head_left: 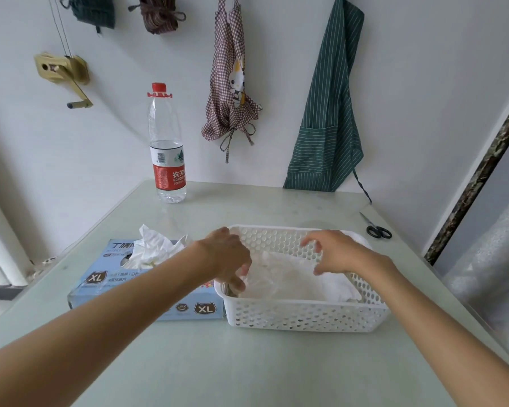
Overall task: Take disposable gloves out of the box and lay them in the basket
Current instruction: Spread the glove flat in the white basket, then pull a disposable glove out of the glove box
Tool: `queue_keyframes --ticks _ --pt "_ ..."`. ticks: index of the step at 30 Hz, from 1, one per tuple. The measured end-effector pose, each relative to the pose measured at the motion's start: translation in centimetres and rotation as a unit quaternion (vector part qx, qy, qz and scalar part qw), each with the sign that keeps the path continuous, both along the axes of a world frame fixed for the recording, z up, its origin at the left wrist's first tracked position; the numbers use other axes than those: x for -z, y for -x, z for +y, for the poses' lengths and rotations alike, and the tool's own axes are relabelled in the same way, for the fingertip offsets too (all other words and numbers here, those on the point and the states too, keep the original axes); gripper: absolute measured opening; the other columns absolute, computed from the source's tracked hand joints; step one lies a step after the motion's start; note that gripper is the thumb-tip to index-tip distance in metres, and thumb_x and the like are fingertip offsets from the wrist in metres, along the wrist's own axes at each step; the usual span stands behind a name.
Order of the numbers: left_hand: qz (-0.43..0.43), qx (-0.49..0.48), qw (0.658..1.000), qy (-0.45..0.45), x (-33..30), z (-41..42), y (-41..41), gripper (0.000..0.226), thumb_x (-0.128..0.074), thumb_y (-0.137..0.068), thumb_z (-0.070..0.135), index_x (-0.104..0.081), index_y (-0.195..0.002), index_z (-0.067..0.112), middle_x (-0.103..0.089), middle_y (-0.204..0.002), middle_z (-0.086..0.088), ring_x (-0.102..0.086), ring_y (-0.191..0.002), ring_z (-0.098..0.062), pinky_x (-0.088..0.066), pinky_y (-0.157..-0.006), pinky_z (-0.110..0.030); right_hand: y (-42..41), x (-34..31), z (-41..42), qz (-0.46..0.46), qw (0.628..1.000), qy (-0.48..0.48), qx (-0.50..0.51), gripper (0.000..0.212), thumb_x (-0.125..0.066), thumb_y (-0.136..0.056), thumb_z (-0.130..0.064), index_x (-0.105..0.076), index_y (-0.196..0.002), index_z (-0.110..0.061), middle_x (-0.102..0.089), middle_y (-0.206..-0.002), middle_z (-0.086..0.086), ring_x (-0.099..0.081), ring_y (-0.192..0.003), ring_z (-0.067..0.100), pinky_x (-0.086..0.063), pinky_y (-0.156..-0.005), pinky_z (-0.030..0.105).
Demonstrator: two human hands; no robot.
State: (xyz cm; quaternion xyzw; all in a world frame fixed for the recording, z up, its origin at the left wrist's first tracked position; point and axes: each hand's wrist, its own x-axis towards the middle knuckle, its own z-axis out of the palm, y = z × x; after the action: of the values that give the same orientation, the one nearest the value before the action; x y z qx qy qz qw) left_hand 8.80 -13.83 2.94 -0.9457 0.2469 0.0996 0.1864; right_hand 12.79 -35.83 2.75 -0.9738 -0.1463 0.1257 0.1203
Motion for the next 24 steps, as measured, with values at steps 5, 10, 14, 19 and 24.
queue_keyframes --ticks 5,10,14,19,24 --pt "-0.021 -0.012 0.999 0.038 -0.1 -0.3 1.1 0.043 -0.053 -0.088 0.055 -0.066 -0.117 0.026 -0.063 -0.122 0.004 -0.048 -0.122 -0.015 -0.020 -0.113 -0.034 0.2 3.2 4.0 0.102 0.992 0.047 -0.061 0.070 -0.075 -0.076 -0.012 -0.046 -0.137 -0.029 -0.046 -0.137 0.002 -0.048 -0.119 0.022 -0.044 -0.093 0.030" --pt "-0.154 -0.125 0.948 0.247 -2.5 6.2 3.6 0.027 -0.049 -0.096 0.038 -0.060 -0.120 0.037 -0.061 -0.125 0.011 -0.056 -0.113 -0.013 -0.038 -0.096 -0.028 1.3 0.1 5.7 -0.052 0.997 0.054 -0.026 0.037 -0.059 -0.087 -0.010 -0.058 -0.119 -0.028 -0.051 -0.129 -0.004 -0.052 -0.112 0.017 -0.041 -0.082 0.027" --pt "-0.229 -0.276 0.873 0.330 -0.9 12.6 5.8 0.032 -0.050 -0.096 0.032 -0.053 -0.128 0.035 -0.054 -0.135 0.010 -0.054 -0.115 -0.015 -0.043 -0.088 -0.031 3.9 -0.8 11.4 -0.150 0.977 -0.134 -0.067 0.016 -0.056 -0.092 -0.026 -0.062 -0.107 -0.029 -0.061 -0.108 -0.010 -0.054 -0.090 0.010 -0.041 -0.074 0.027" --pt "-0.100 -0.296 0.844 0.437 1.5 16.0 5.4 0.056 -0.061 -0.086 0.046 -0.042 -0.138 0.034 -0.051 -0.139 0.011 -0.053 -0.120 -0.012 -0.044 -0.100 -0.037 4.3 0.3 18.8 -0.116 0.968 -0.183 -0.127 0.055 -0.056 -0.088 -0.055 -0.051 -0.134 -0.028 -0.053 -0.132 -0.007 -0.045 -0.122 0.013 -0.040 -0.091 0.032" --pt "-0.008 -0.297 0.817 0.494 2.1 17.4 5.2 0.102 -0.074 -0.063 0.057 -0.023 -0.147 0.032 -0.054 -0.131 0.014 -0.050 -0.121 -0.009 -0.036 -0.105 -0.031 2.8 0.7 21.6 -0.095 0.952 -0.273 -0.101 0.021 -0.067 -0.087 -0.033 -0.071 -0.100 -0.017 -0.070 -0.110 -0.001 -0.061 -0.100 0.011 -0.047 -0.087 0.027"
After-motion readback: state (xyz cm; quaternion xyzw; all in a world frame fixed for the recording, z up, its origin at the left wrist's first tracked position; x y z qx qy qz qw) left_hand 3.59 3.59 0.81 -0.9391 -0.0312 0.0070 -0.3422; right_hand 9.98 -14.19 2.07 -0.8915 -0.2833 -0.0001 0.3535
